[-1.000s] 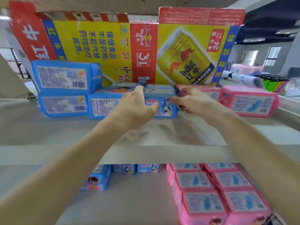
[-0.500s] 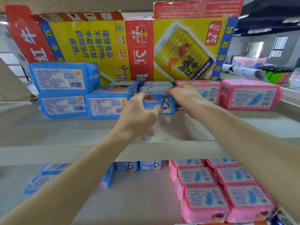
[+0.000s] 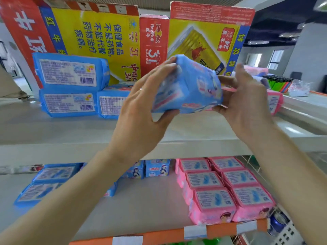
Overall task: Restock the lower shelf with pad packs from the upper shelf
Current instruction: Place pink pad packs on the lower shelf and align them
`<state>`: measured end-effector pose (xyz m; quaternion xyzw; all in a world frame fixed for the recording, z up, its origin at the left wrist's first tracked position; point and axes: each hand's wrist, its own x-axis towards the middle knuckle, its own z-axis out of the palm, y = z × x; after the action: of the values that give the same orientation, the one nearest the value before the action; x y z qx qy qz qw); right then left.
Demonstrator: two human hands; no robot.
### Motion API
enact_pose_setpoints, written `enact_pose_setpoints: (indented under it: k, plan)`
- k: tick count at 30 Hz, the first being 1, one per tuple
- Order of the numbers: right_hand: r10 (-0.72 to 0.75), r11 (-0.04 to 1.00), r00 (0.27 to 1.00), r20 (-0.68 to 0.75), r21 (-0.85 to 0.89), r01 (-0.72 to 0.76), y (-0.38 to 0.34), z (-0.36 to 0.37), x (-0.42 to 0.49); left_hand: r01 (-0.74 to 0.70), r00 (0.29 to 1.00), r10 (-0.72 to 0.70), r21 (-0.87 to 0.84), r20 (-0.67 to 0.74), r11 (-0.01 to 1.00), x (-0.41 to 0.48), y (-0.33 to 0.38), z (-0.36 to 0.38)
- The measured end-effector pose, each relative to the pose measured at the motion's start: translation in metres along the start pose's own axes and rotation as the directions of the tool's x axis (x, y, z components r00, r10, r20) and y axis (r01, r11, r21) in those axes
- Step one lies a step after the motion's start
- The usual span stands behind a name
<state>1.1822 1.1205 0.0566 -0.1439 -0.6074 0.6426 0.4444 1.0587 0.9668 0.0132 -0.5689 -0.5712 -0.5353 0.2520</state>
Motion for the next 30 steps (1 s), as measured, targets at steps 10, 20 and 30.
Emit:
enact_pose_setpoints:
  k: [10,20,30]
  plan:
    - [-0.313,0.853,0.949,0.044,-0.427,0.301,0.034,-0.006,-0.115,0.372,0.919,-0.391,-0.454,0.055,0.81,-0.064,0.03,-0.022]
    - [-0.157,0.849,0.985,0.072,-0.499,0.172,0.054,-0.027,-0.188,0.504,0.863,-0.493,-0.144,0.106,0.851,-0.14,0.082,-0.027]
    - [0.203,0.805,0.978,0.057,-0.577,-0.134,0.087,-0.078,-0.254,0.74,0.652,-0.746,0.102,0.133,0.665,-0.22,0.146,-0.011]
